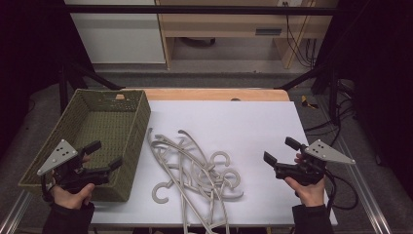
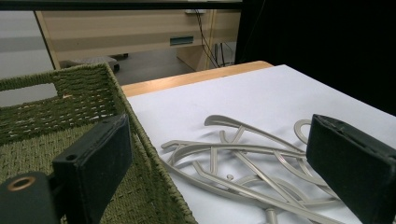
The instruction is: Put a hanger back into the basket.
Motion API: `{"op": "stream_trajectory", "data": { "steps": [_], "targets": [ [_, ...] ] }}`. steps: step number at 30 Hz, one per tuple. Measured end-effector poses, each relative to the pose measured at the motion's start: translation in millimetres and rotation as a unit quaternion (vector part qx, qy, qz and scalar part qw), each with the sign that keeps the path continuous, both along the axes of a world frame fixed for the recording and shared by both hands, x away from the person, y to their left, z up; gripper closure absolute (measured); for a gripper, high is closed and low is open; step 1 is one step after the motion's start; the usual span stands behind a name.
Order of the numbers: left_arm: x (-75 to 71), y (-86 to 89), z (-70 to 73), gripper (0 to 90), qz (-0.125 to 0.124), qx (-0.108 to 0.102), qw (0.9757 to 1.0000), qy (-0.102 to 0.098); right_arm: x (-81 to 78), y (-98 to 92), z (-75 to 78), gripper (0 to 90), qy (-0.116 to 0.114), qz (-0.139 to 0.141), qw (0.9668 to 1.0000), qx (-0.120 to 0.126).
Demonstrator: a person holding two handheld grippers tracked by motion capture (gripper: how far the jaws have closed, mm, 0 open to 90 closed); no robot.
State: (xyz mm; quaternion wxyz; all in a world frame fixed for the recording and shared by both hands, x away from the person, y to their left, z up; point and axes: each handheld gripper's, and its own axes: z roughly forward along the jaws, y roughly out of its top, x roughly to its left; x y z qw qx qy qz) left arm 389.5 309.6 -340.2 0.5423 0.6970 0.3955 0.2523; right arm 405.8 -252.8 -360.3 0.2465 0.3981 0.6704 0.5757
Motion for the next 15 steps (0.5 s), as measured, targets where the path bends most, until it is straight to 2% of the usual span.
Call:
{"op": "stream_trajectory", "data": {
  "steps": [6,15],
  "targets": [
    [-0.1,0.2,-0.1,6.6,0.002,0.0,1.0,0.002,-0.4,2.2,1.3,6.9,0.004,0.003,1.0,-0.005],
    [0.2,-0.8,-0.4,6.7,-0.004,0.005,1.0,0.004,-2.8,19.8,7.6,9.5,0.032,0.013,0.9989,-0.033]
  ]
}}
